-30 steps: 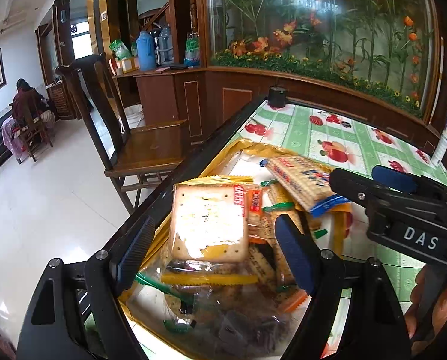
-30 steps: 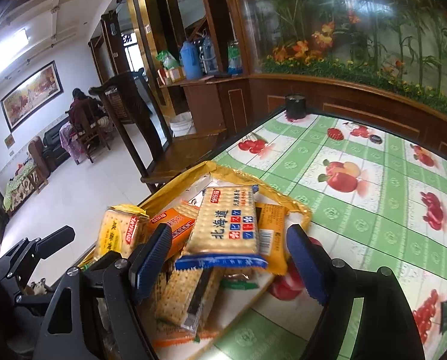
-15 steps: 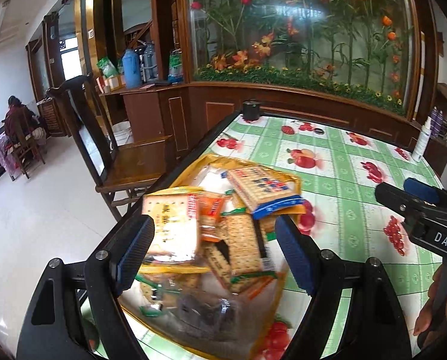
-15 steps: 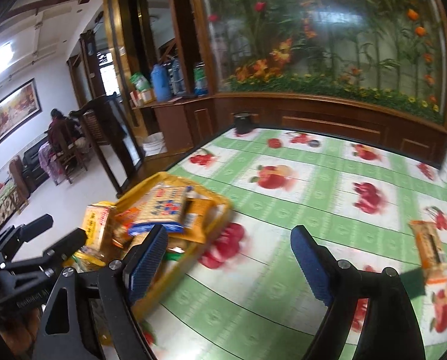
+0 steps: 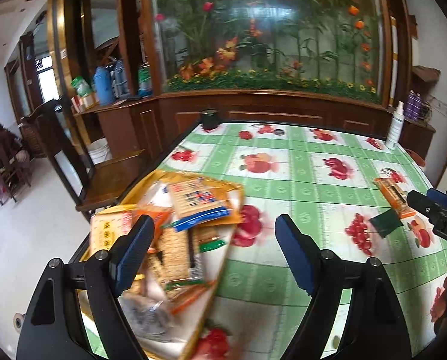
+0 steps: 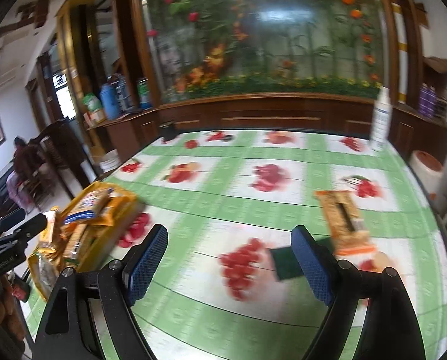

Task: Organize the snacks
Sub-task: 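Withdraw both tools from the tray toward the remaining packs on the table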

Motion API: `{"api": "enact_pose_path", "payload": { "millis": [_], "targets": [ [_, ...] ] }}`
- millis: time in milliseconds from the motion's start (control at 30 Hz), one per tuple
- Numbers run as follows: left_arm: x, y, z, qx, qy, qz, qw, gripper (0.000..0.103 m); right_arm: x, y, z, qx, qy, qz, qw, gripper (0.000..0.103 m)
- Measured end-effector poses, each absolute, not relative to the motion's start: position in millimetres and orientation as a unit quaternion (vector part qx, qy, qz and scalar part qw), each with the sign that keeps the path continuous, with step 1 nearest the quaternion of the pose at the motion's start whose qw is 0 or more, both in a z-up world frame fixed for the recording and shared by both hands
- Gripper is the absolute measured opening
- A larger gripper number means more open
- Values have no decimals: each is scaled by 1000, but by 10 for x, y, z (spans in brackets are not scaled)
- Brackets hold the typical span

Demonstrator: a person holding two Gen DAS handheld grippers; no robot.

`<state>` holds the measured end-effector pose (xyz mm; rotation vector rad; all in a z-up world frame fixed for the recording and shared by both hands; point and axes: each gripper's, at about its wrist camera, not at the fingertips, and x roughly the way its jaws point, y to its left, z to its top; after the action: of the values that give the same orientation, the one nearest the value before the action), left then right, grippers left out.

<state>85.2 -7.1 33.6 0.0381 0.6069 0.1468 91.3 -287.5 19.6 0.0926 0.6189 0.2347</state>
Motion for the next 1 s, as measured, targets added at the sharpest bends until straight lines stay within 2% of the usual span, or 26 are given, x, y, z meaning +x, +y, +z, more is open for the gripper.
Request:
{"api": "enact_pose_path", "payload": {
  "millis": [567,1000],
  "targets": [
    [1128,-838,337,55,310,7,949,83,800,-4061,40,84,317,23,944,87],
    [1363,-1191,220,66,335,-29,940,83,975,-4273,-314,112,352,22,929,87]
  ]
}}
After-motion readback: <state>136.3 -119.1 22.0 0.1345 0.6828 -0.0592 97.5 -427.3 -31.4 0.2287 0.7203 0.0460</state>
